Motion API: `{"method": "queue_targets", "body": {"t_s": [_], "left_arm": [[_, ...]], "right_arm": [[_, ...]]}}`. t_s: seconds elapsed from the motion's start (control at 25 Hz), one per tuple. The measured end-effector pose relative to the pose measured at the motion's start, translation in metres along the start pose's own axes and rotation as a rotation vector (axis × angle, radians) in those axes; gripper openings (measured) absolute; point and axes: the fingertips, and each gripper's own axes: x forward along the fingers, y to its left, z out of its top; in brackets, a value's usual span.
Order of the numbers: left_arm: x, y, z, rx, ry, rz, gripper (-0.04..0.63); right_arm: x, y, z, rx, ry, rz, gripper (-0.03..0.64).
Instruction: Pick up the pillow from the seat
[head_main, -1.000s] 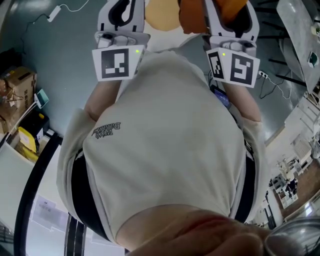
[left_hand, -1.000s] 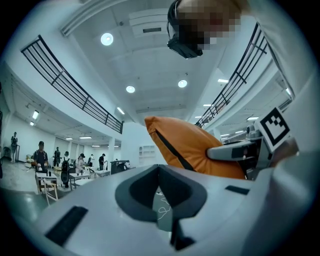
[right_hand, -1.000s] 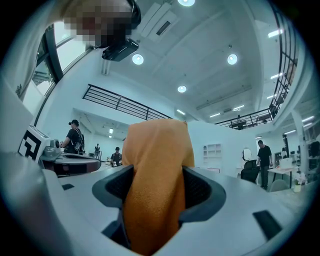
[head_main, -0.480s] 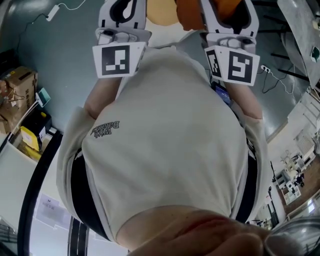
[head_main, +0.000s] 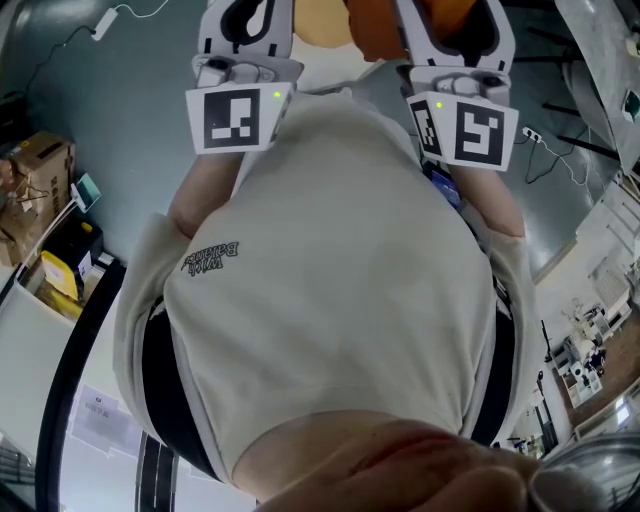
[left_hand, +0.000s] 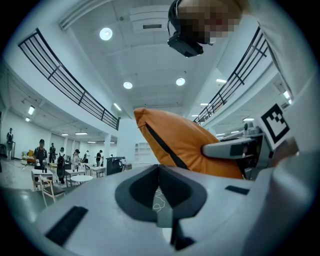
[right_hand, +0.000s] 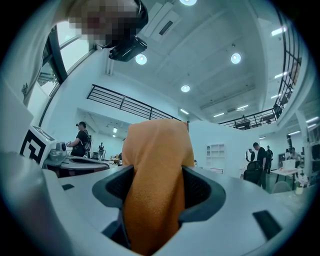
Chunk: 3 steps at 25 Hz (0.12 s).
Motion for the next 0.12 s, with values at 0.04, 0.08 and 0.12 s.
{"method": "queue_targets", "body": {"t_s": [0.04, 0.08, 0.12], "left_arm": [[-0.0005, 0.0002, 0.0002, -0.001, 0.0, 0.0, 0.009], [-0.0009, 0.0004, 0.0003, -0.001, 0.001, 0.001, 0.009], [-0.0012, 0.0004, 0.0004, -0.002, 0.001, 0.001, 0.009]], "right_arm": [[-0.0001, 0.0007, 0.0006, 0.0, -0.001, 0.001, 0.298], [-0.0001, 0.0011, 0.0012, 0.001, -0.002, 0.002, 0.298], [-0.0002, 0.0014, 0.0019, 0.001, -0.003, 0.003, 0.298]]}}
